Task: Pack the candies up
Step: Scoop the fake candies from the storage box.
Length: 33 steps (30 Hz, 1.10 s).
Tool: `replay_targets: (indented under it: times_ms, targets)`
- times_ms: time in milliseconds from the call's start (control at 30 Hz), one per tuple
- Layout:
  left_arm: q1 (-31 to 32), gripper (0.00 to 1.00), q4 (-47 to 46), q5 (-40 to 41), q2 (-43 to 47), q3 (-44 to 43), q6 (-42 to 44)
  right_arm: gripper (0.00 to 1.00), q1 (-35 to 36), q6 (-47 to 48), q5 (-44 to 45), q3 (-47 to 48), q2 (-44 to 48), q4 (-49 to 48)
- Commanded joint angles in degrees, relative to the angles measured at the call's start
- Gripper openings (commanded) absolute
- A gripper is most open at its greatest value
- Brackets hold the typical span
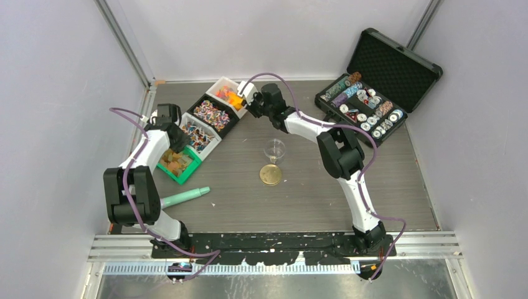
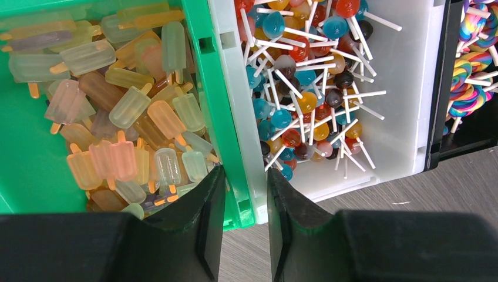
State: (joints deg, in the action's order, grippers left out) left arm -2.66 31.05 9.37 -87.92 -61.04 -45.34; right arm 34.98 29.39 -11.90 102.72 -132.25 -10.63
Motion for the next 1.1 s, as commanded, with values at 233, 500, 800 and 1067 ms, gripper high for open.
replay_targets:
  times_ms: [233, 500, 800, 1067]
  targets:
    - [-0.1, 0.19, 0.2, -1.0, -1.6, -1.2, 2.3, 0.00, 0.2, -6.1, 1.7, -7.0, 2.5, -10.9]
    - [-0.1, 0.19, 0.0, -1.2, -1.1, -1.1, 2.2, 0.00, -0.1, -8.5, 2.0, -8.0, 1.4, -15.0]
    - [-0.1, 0.19, -0.7, -2.5, -1.0, -0.9, 2.4, 0.00, -0.1, -9.8, 2.5, -2.4, -2.1, -13.7]
    - [-0.1, 0.19, -0.6, -3.0, -1.3, -0.8, 2.5, 0.00, 1.2, -7.7, 2.8, 0.0, -4.3, -12.4]
